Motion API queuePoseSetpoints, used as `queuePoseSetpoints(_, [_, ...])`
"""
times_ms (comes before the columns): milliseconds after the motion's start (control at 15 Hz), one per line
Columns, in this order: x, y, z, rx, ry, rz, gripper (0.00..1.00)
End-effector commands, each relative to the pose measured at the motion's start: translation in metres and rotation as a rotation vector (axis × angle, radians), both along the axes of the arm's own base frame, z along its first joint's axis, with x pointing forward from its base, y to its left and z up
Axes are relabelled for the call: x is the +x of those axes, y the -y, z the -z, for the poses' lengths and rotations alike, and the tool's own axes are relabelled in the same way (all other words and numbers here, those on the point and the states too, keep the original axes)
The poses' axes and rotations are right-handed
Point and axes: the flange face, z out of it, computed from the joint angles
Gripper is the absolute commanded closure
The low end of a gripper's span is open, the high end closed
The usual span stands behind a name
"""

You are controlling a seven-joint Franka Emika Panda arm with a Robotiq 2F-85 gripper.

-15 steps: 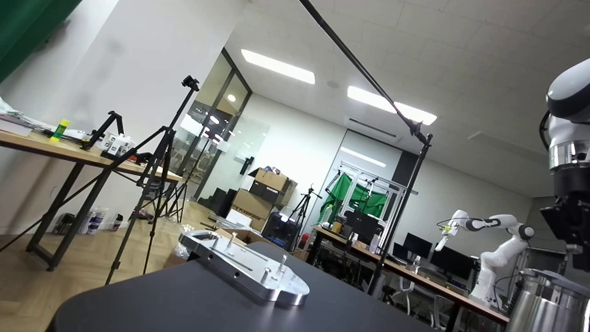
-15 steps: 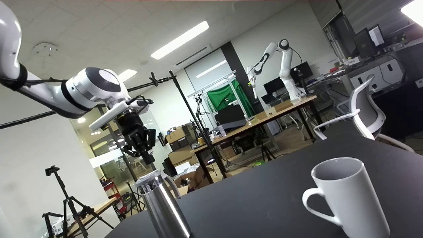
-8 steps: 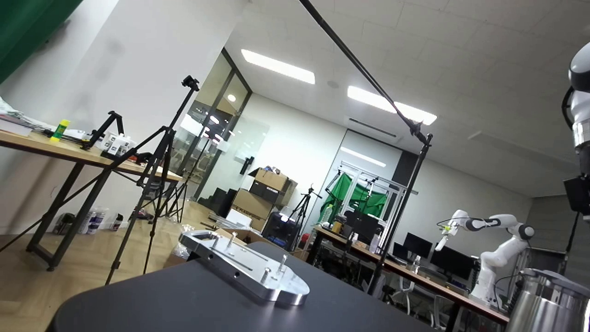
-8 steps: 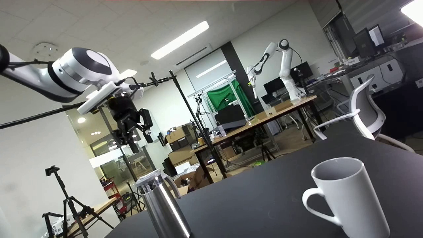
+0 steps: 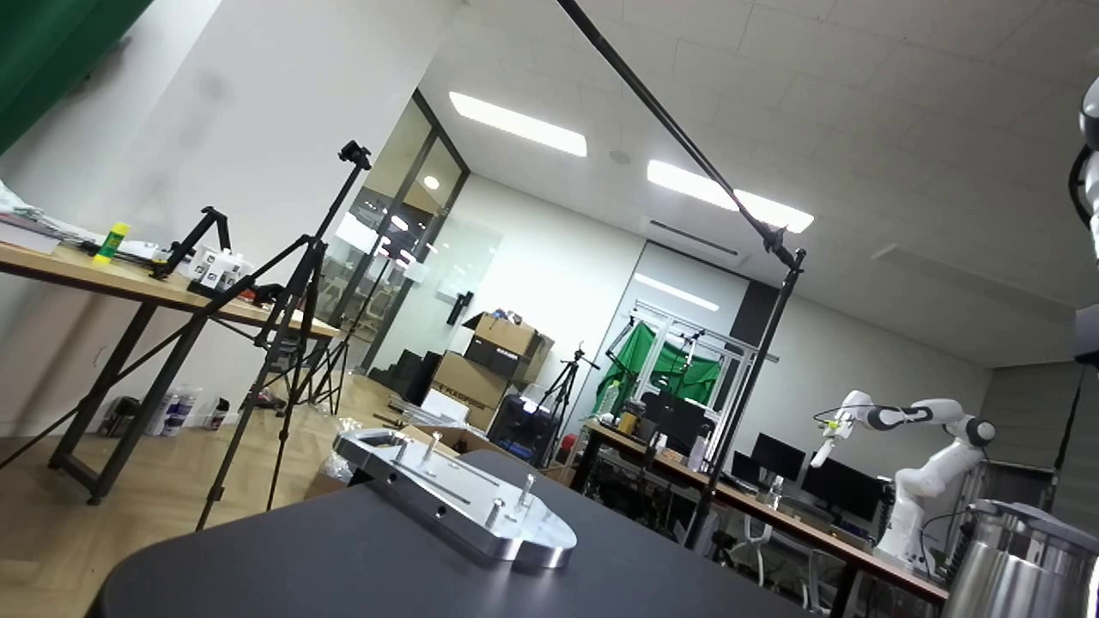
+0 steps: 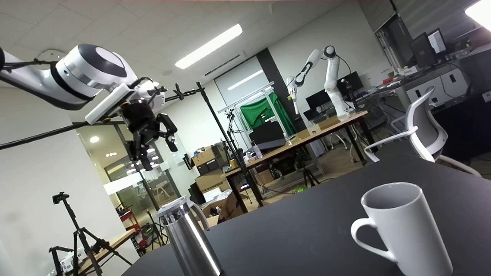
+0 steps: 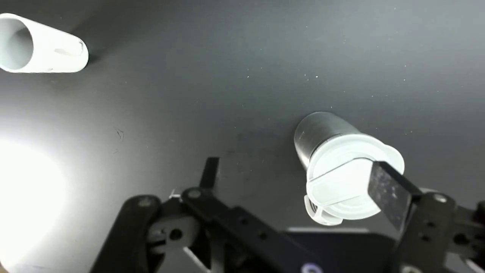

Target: Open the flask

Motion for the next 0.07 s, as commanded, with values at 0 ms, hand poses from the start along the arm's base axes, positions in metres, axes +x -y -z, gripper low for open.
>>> queuePoseSetpoints(0, [0.0001, -0.0002, -0.0009, 0.000, -0.001, 0.002, 0.00])
